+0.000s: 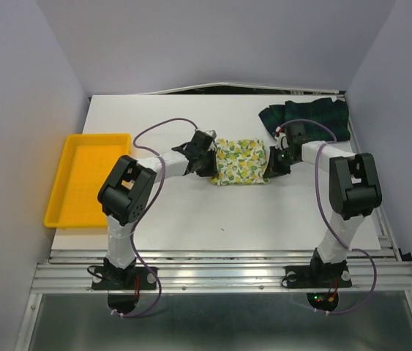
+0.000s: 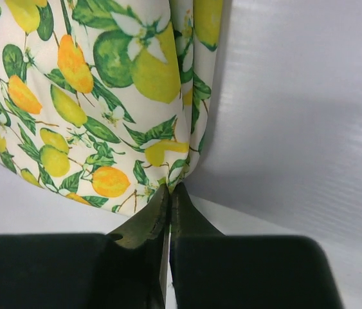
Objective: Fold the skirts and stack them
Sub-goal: Neatly place the folded skirt to the corner
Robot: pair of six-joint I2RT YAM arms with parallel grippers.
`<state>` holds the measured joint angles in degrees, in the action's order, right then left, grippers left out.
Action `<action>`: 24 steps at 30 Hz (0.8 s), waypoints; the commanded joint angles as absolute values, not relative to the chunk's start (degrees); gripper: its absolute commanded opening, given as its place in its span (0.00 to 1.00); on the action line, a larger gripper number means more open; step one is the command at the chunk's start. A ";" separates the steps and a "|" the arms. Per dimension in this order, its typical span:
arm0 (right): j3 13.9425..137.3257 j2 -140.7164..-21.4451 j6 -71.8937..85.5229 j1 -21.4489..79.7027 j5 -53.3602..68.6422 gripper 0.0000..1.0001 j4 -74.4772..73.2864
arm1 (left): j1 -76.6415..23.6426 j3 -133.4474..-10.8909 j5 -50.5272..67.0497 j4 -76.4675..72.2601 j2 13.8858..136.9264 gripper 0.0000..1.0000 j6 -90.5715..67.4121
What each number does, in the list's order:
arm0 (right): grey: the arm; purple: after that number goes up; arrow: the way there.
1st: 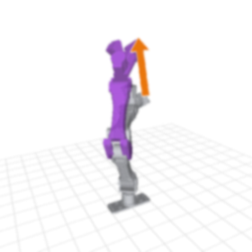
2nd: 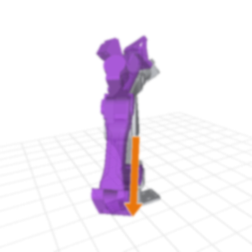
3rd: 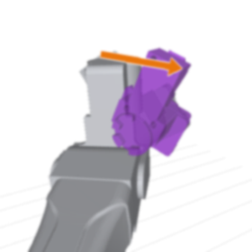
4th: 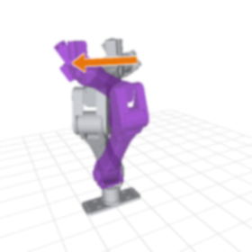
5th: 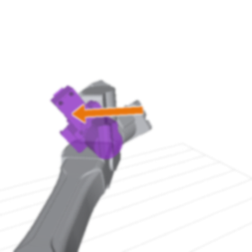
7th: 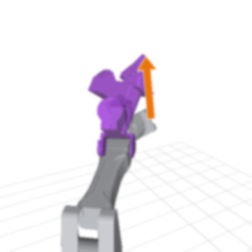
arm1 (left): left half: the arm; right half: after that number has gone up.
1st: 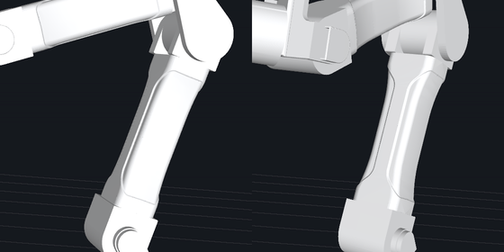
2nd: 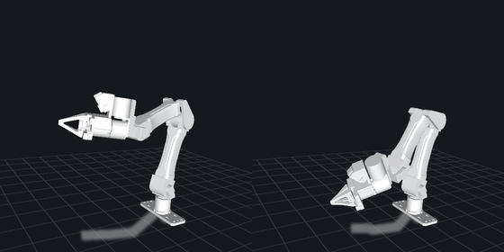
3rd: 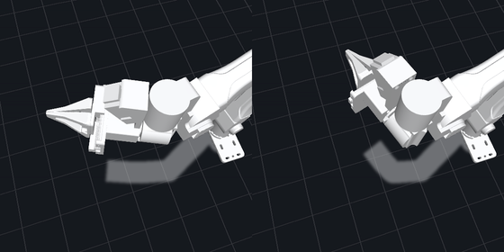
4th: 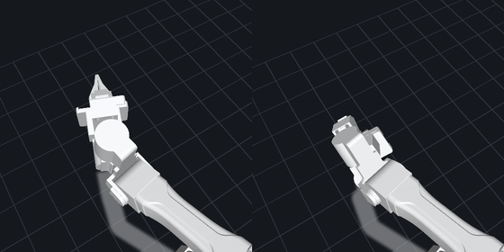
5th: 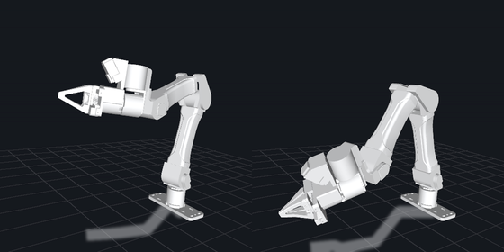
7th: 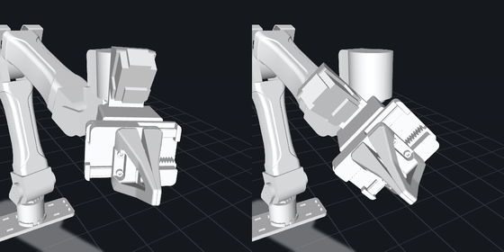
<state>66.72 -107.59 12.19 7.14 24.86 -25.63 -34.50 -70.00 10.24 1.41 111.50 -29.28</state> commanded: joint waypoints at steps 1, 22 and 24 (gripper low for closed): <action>71.36 -106.35 9.14 9.23 17.85 0.01 -24.52 | -36.03 -75.74 4.84 8.08 112.50 0.00 -25.23; 82.25 -103.88 0.71 12.57 1.41 0.01 -21.71 | -38.50 -91.13 -6.41 10.02 114.43 0.00 -18.20; 83.58 -104.15 0.70 12.57 0.53 0.01 -21.71 | -38.50 -92.37 -6.94 9.41 114.70 0.00 -17.67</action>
<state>78.59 -106.02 2.57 12.47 4.36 -25.21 -38.52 -87.57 -4.32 12.19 115.83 -19.90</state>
